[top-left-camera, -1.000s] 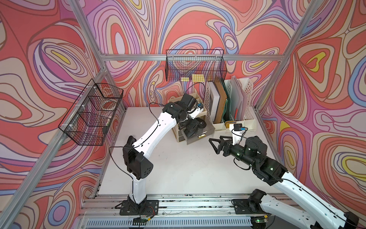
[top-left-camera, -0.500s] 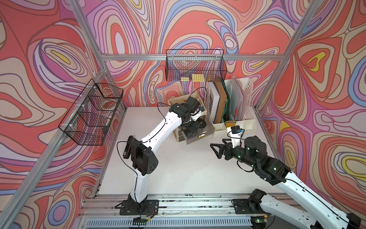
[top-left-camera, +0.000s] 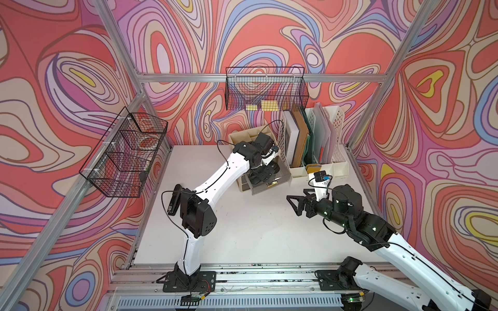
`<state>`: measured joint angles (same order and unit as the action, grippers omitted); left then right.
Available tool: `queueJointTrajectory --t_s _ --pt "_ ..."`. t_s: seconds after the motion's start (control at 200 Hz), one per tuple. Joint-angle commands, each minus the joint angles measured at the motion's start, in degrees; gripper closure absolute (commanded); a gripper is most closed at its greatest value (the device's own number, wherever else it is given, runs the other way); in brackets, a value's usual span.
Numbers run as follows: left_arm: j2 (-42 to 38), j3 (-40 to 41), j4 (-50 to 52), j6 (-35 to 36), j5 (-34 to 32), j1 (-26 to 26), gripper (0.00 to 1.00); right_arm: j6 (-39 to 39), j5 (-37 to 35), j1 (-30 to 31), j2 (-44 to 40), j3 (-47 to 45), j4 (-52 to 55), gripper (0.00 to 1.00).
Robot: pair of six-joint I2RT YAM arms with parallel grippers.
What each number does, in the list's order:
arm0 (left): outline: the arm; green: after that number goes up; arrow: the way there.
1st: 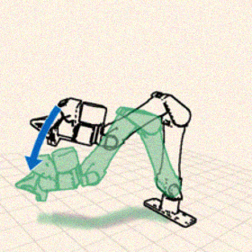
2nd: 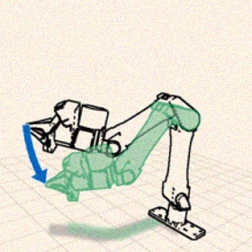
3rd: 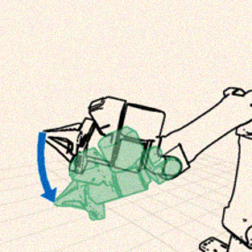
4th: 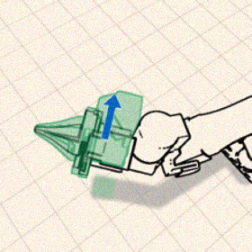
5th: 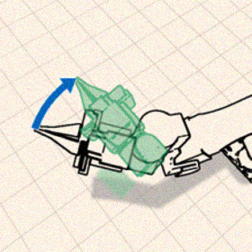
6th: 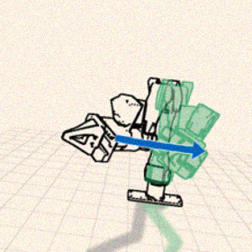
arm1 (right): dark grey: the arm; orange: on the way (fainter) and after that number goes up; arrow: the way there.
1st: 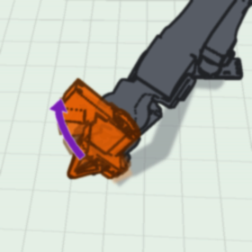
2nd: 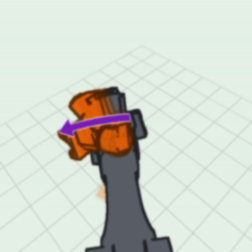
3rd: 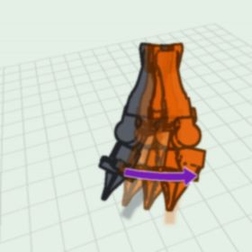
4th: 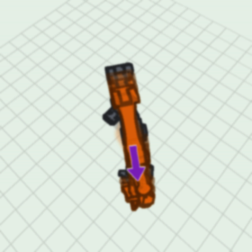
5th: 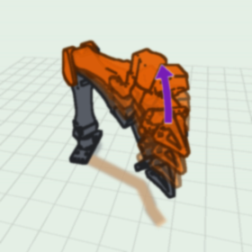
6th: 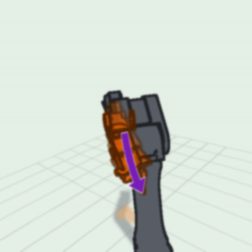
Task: Take the mice out of the drawer
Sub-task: Pick up the mouse from the drawer.
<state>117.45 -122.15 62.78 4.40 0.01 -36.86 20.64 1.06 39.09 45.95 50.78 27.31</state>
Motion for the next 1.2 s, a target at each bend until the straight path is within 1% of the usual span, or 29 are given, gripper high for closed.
queueJointTrajectory --t_s 0.0,0.335,0.521,0.571,0.651,0.781,0.911,1.056,1.197 --pt "1.81 0.94 -0.29 -1.37 -2.21 -0.03 0.27 -0.52 -0.93 0.03 0.08 1.60 -0.12 0.02" --pt "0.88 0.52 0.83 -2.40 -1.03 -1.45 0.40 -0.51 -1.86 0.02 -0.75 1.34 0.84 0.02" --pt "0.42 0.11 2.50 -3.35 -0.25 -2.50 0.42 -0.21 -2.30 0.02 -1.13 0.66 0.80 0.02" --pt "0.43 0.37 2.62 -3.52 -0.49 -2.68 0.41 -0.23 -2.25 0.03 -1.13 0.49 0.64 0.02" --pt "0.35 0.89 2.20 -3.61 -1.76 -2.76 0.37 -0.08 -2.28 0.02 -1.11 0.16 0.59 0.02" --pt "0.78 1.23 1.40 -2.63 -4.63 -2.72 0.24 -0.10 -2.21 0.03 -1.13 -0.14 0.55 0.01" --pt "2.11 0.23 1.77 -1.60 -6.56 -2.69 0.17 0.02 -2.45 0.09 -1.64 -0.34 0.84 0.02" --pt "3.69 -1.30 2.53 -0.97 -5.57 -2.69 0.14 0.06 -3.12 0.10 -2.30 -0.51 1.34 0.02" --pt "5.73 -3.21 4.18 -0.38 -3.62 -2.65 0.18 0.06 -3.38 0.06 -2.58 -0.52 1.51 0.02"
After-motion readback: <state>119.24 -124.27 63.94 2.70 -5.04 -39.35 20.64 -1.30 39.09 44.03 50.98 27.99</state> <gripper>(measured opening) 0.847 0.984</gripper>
